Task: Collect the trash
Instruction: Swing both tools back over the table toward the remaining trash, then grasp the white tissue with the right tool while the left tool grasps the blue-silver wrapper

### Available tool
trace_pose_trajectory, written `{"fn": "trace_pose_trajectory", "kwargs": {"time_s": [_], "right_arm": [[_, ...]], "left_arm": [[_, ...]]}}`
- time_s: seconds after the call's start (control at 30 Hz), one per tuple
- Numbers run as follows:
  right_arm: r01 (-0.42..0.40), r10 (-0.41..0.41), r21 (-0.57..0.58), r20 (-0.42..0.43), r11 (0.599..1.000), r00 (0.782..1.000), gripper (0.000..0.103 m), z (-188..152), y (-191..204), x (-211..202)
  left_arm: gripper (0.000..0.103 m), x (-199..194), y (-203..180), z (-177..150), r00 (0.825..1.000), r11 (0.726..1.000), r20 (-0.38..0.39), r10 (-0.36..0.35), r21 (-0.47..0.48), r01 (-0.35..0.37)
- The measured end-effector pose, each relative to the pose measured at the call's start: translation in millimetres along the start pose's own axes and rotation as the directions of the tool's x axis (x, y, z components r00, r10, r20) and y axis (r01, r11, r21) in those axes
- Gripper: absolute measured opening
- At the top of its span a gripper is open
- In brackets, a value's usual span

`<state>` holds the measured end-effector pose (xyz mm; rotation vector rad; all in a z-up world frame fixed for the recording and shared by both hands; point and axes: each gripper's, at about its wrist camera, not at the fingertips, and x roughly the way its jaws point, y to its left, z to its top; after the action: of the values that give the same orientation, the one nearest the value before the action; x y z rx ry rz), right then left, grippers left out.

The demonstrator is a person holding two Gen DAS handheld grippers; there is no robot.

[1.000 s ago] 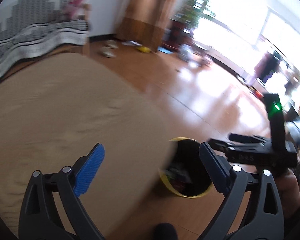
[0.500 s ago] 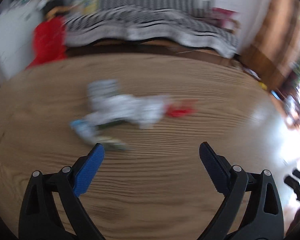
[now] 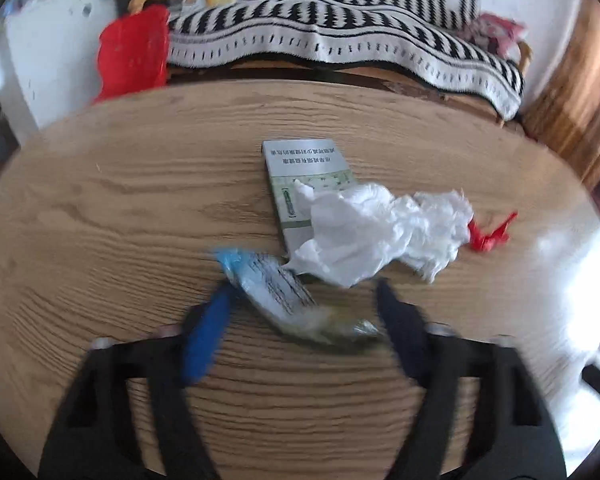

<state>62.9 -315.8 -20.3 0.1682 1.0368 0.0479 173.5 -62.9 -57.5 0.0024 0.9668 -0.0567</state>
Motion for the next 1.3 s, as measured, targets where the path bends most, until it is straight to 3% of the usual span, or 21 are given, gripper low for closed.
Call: {"fn": "trace_pose_trajectory", "kwargs": {"time_s": [0.07,0.13,0.37,0.47,0.63,0.67,0.73,0.8,0.87,0.97,1.1,1.3], "right_arm": [[-0.034,0.035,-0.031,0.010,0.999,0.999,0.087,8,21,4],[-0.069,0.070,-0.055,0.018,0.996,0.997,0.087,15,41,7],[-0.169,0.172,-0.092,0.025,0.981,0.985,0.087,51,124,35],[-0.175,0.176,-0.049,0.003,0.983,0.984,0.088,72,146,57],[-0.104,0.104,-0.010,-0.046,0.994,0.994,0.088,94,162,95],[-0.091,0.091,-0.005,-0.054,0.996,0.994,0.086,97,165,102],[-0.074,0.074,0.002,-0.061,0.997,0.995,0.068,98,166,109],[-0.069,0.069,-0.003,-0.048,0.998,0.996,0.040,96,167,103],[-0.069,0.069,-0.020,-0.024,0.997,0.997,0.024,93,166,90],[-0.064,0.065,-0.062,0.013,0.996,0.998,0.017,83,161,62],[-0.057,0.063,-0.090,0.063,0.994,0.996,0.017,60,143,18],[-0.011,0.016,-0.044,0.117,0.999,0.993,0.017,10,71,-48]], "left_arm": [[0.026,-3,6,-4,1.000,1.000,-0.004,-0.023,0.014,0.023],[0.016,-6,19,-4,0.998,0.999,-0.026,-0.053,0.004,0.053],[0.013,-21,69,-19,0.998,0.998,-0.046,-0.049,-0.036,0.048],[0.014,-27,87,-22,0.998,0.998,-0.040,-0.050,-0.049,0.048],[0.014,-29,105,-19,0.998,0.996,-0.039,-0.048,-0.075,0.045],[0.014,-29,108,-17,0.997,0.994,-0.040,-0.061,-0.088,0.057],[0.014,-31,109,-15,0.996,0.992,-0.038,-0.079,-0.098,0.075],[0.014,-34,106,-12,0.995,0.992,-0.028,-0.091,-0.092,0.088],[0.014,-38,101,-10,0.995,0.992,-0.021,-0.102,-0.081,0.100],[0.014,-44,90,-8,0.992,0.990,-0.014,-0.122,-0.075,0.121],[0.014,-58,66,-11,0.988,0.987,-0.005,-0.153,-0.049,0.153],[0.014,-85,-5,-19,0.971,0.970,0.006,-0.237,0.057,0.236]]}}
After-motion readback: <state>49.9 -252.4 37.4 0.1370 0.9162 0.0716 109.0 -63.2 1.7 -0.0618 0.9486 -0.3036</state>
